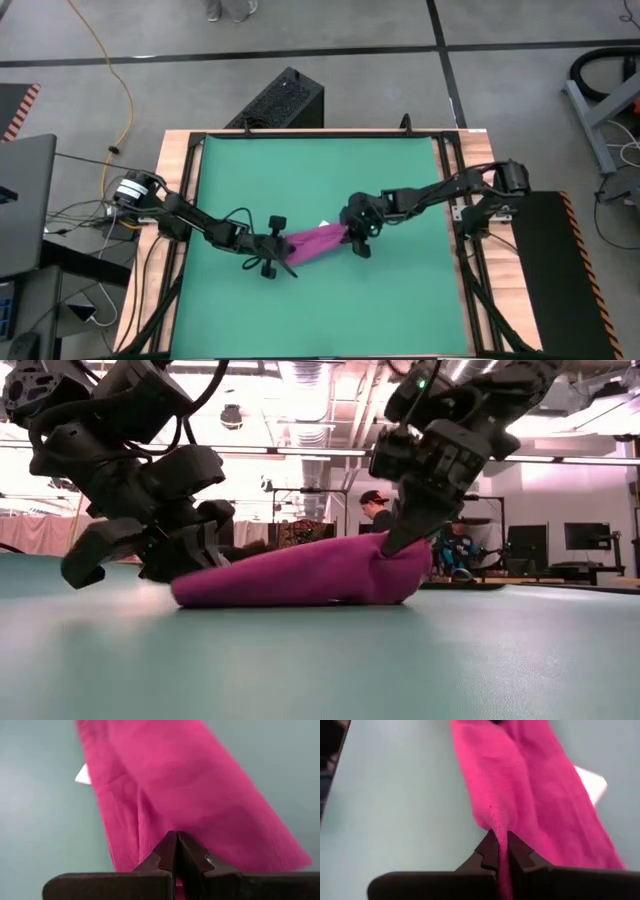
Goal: Roll towel
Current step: Roll the violet towel
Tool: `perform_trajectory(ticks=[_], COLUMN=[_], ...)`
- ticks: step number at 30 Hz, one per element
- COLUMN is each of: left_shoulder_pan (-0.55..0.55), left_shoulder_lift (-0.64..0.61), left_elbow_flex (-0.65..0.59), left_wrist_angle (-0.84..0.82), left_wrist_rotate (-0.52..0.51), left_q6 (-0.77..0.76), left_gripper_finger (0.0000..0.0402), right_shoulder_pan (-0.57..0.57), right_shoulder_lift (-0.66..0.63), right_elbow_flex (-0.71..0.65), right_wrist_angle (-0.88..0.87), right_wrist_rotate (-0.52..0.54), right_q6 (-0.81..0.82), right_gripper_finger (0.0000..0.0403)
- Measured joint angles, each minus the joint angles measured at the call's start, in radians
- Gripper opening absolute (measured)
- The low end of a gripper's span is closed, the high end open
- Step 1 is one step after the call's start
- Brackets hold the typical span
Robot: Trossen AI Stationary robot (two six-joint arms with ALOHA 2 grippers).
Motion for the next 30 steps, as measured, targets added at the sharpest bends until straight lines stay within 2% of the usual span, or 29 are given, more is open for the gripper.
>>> perform_trajectory(ticks=[10,17,24,30], left_shoulder_pan=[0.000,0.001,0.002,0.002], left_shoulder_lift=[-0.001,-0.001,-0.001,-0.001], left_elbow_flex=[0.002,0.002,0.001,0.001], left_wrist_angle=[-0.025,-0.025,-0.025,-0.027], left_wrist_rotate=[0.073,0.084,0.085,0.085], left_q6=[-0.002,0.028,0.049,0.049], left_gripper_finger=[0.0000,0.0000,0.0000,0.0000], right_shoulder_pan=[-0.098,-0.109,-0.109,-0.117], right_shoulder_lift=[0.034,0.033,0.034,0.093], right_elbow_flex=[0.002,0.026,0.030,0.047], right_wrist_angle=[-0.035,-0.013,-0.008,-0.006], right_wrist_rotate=[-0.095,-0.109,-0.108,-0.108], right_q6=[0.116,0.185,0.190,0.190], right_gripper_finger=[0.0021,0.0021,0.0021,0.0021])
